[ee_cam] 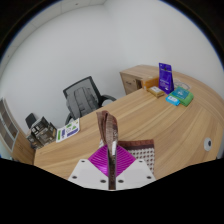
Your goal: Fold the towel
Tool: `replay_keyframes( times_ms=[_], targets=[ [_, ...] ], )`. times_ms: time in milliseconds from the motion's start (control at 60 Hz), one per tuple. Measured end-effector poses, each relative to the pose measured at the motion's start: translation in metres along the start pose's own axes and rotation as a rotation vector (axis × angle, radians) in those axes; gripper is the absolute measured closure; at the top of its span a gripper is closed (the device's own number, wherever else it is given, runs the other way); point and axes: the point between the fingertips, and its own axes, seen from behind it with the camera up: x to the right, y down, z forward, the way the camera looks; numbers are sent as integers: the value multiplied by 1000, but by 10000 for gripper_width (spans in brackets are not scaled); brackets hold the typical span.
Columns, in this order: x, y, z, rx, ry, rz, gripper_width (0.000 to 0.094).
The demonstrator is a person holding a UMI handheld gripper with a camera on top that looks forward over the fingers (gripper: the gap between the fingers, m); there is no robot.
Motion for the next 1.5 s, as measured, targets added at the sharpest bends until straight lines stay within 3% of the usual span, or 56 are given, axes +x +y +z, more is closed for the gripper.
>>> replay_keyframes(
  times_ms=[117, 233, 333, 417, 450, 700, 1083, 1500],
  targets=[
    [54, 26, 15, -64, 48, 0, 871],
    [95, 42, 17, -89, 107, -11, 784],
    [122, 40, 8, -81, 165, -64, 477],
    [135, 32, -7, -68, 189, -116, 131],
    [138, 31, -14, -69, 198, -131, 63],
    [108, 27, -83, -79, 133, -243, 81],
    [47, 21, -269, 79, 134, -353, 75],
    [14, 55, -391, 124, 123, -401, 77]
  ],
)
